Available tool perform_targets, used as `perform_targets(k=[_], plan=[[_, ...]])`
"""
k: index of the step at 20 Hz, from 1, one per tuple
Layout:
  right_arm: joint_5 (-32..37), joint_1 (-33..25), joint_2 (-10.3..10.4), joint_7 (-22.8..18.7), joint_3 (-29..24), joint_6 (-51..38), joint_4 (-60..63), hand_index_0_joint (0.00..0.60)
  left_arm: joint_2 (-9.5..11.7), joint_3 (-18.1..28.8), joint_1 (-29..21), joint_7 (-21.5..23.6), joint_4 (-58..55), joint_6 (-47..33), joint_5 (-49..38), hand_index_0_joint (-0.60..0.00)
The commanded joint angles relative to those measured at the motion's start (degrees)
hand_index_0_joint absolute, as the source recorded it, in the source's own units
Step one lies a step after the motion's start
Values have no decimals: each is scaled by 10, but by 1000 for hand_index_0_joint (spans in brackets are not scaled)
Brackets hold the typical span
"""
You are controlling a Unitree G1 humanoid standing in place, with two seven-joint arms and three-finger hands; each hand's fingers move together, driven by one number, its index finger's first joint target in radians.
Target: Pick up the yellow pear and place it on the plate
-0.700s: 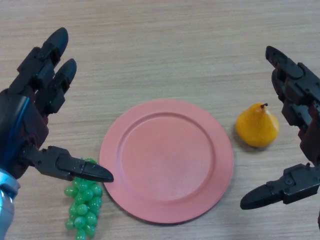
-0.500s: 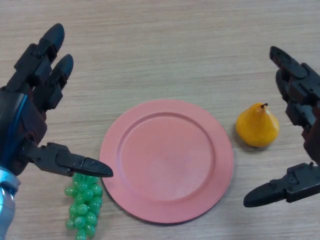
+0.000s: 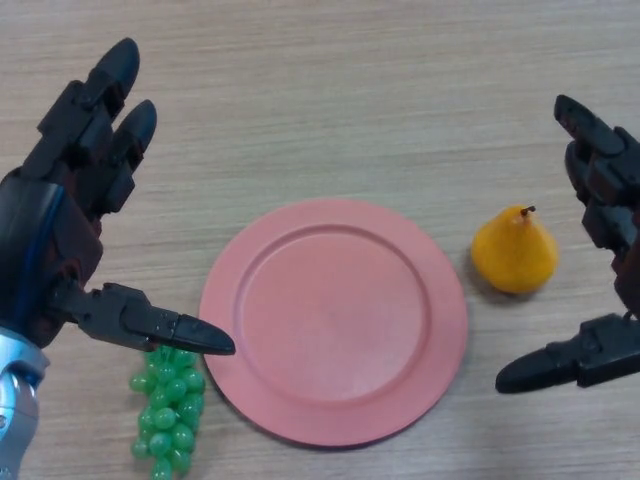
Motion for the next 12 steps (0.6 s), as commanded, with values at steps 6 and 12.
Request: perform_targets(k=[6, 12], plan=[[-8, -115, -57, -37, -41, -192, 157, 0, 19, 22, -11, -13, 27, -114, 34, 0], [-51, -214, -84, -47, -22, -336, 395, 0, 13, 16, -11, -3, 29, -111, 46, 0]])
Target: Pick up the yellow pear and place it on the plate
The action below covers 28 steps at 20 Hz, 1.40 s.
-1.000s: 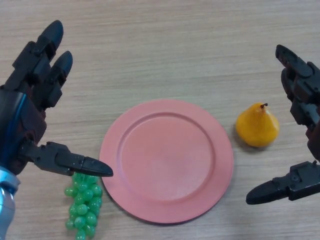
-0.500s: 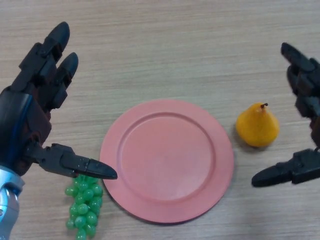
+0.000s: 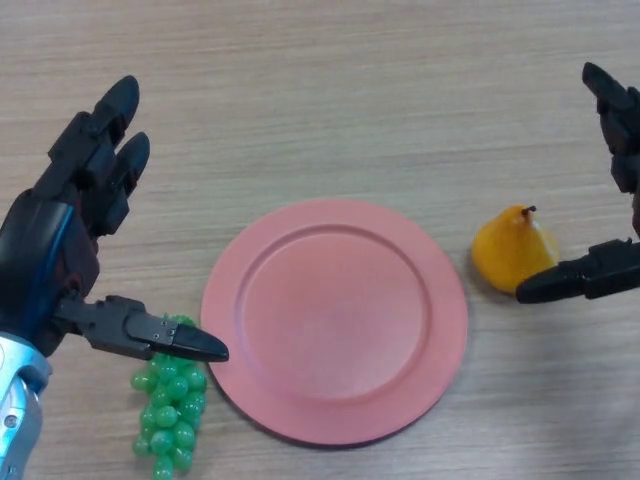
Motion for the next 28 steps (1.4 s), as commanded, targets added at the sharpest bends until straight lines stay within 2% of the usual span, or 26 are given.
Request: perform_targets(k=[1, 2, 4, 9, 10, 11, 14, 17, 18, 19, 20, 21, 22, 23, 24, 26, 28], plan=[[-5, -60, -29, -20, -11, -134, 49, 0, 14, 19, -14, 4, -30, -101, 15, 0], [-15, -74, -30, -25, -7, -157, 86, 0, 15, 20, -13, 2, -30, -101, 16, 0], [-6, -95, -30, -8, 0, -168, 151, 0, 16, 23, -10, -1, -33, -96, 20, 0], [-14, -166, -23, 15, 17, -274, 369, 0, 9, 31, 8, 0, -53, -88, 3, 0], [-17, -176, -24, 15, 18, -284, 395, 0, 8, 32, 10, 0, -56, -88, 3, 0], [0, -185, -21, 33, 17, -278, 420, 0, 7, 36, 13, 3, -64, -84, 3, 0], [-15, -216, -22, 31, 25, -319, 508, 0, 4, 39, 22, 8, -80, -69, 2, 0], [-13, -230, -13, 38, 25, -312, 552, 0, 2, 53, 35, 6, -100, -44, -11, 0], [-13, -230, -13, 38, 25, -310, 552, 98, 2, 54, 35, 6, -101, -44, -11, 0], [-16, -231, -13, 36, 27, -308, 555, 249, 2, 56, 36, 6, -102, -44, -11, 0], [-28, -233, -14, 26, 32, -317, 564, 348, 1, 58, 38, 6, -104, -44, -10, 0], [-79, -239, -22, -13, 50, -351, 589, 499, -3, 62, 42, 7, -108, -50, -9, 0], [-178, -246, -39, -110, 77, -406, 620, 582, -6, 69, 48, 6, -112, -56, -14, 0], [-223, -255, -45, -158, 78, -411, 634, 600, -6, 75, 54, 3, -115, -59, -16, 0], [-216, -255, -41, -167, 63, -407, 625, 600, -7, 77, 59, 3, -117, -62, -11, 0], [-248, -251, -45, -211, 65, -413, 616, 600, -11, 80, 62, 4, -118, -60, -11, 0], [-250, -248, -46, -218, 56, -410, 596, 600, -13, 82, 63, 5, -122, -60, -11, 0]])
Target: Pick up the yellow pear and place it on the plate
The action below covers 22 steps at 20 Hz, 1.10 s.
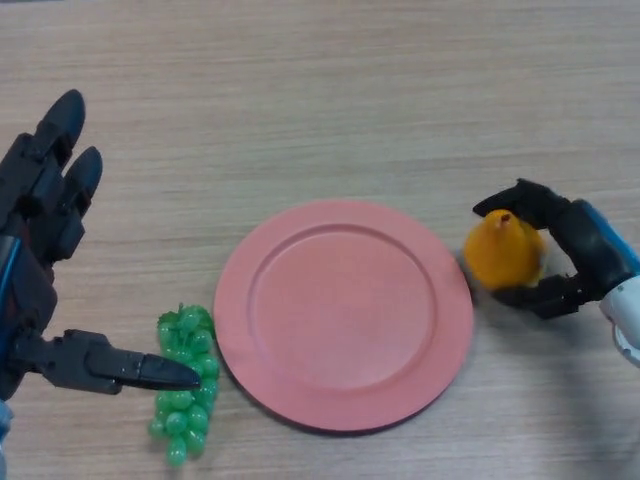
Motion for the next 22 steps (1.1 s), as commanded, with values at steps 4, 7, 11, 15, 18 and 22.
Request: perform_targets(k=[4, 7, 11, 15, 18, 22], plan=[[66, 9, -22, 13, -56, 17, -196, 600, 9, 31, -10, 3, -48, -61, -14, 0], [118, 63, 11, 60, -55, 108, -380, 600, 8, 27, -11, 0, -50, -59, -16, 0], [223, 133, 90, 122, -18, 280, -568, 600, 12, 27, -13, -5, -62, -39, -28, 0], [230, 153, 106, 67, 51, 243, -541, 600, 9, 28, -11, -7, -54, -50, -26, 0], [272, 154, 107, 34, 90, 253, -513, 600, 8, 20, -11, -4, -53, -54, -21, 0], [242, 164, 107, 45, 114, 290, -506, 600, 5, 15, -6, 1, -47, -69, -19, 0]])
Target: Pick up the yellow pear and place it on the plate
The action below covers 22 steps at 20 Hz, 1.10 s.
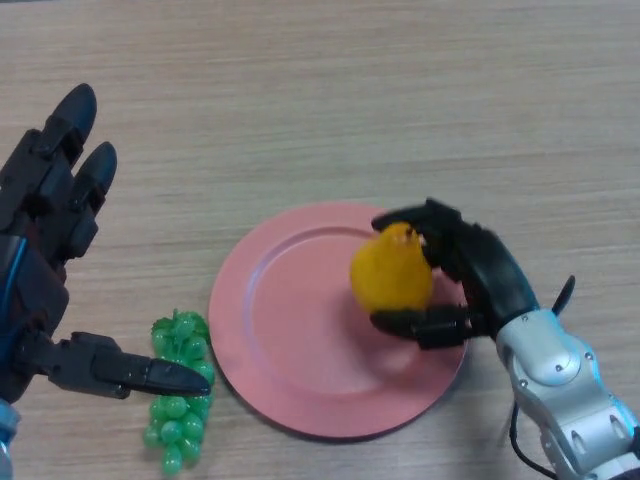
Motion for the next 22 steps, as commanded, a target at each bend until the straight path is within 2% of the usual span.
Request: perform_targets(k=[1, 2, 3, 4, 5, 8, 10, 13, 14, 17, 18, 21, 22], plan=[[-12, -28, -4, 3, -13, -81, -34, 499, 10, 20, -11, 5, -24, -80, 4, 0], [-12, -29, -4, 2, -13, -85, -33, 400, 10, 20, -11, 5, -25, -79, 4, 0], [-15, -31, -4, 0, -13, -91, -31, 249, 11, 20, -11, 5, -28, -76, 3, 0], [-19, -34, -4, -3, -12, -96, -31, 149, 11, 21, -11, 5, -32, -73, 2, 0], [-23, -38, -4, -12, -10, -111, -40, 0, 8, 23, -7, 3, -38, -75, -2, 0], [-35, -34, -4, -9, -14, -97, -79, 0, 7, 28, -5, 2, -36, -83, -2, 0], [-25, -23, -4, 12, -39, -67, -136, 0, 10, 27, -8, 1, -39, -76, -3, 0], [-28, 8, -4, 68, -116, -25, -258, 0, 9, 25, -9, 0, -43, -66, -4, 0], [-27, 21, -10, 76, -127, -18, -287, 0, 9, 25, -9, 0, -41, -69, -5, 0], [3, 95, -37, 100, -169, 37, -430, 0, 19, 31, -21, -1, -31, -59, -8, 0], [9, 114, -41, 103, -177, 46, -458, 0, 20, 27, -23, -5, -30, -56, -3, 0], [39, 189, -39, 114, -202, 110, -584, 0, 23, 16, -34, -9, -22, -46, 0, 0], [48, 196, -36, 112, -207, 123, -607, 0, 23, 18, -37, -5, -21, -38, -8, 0]])
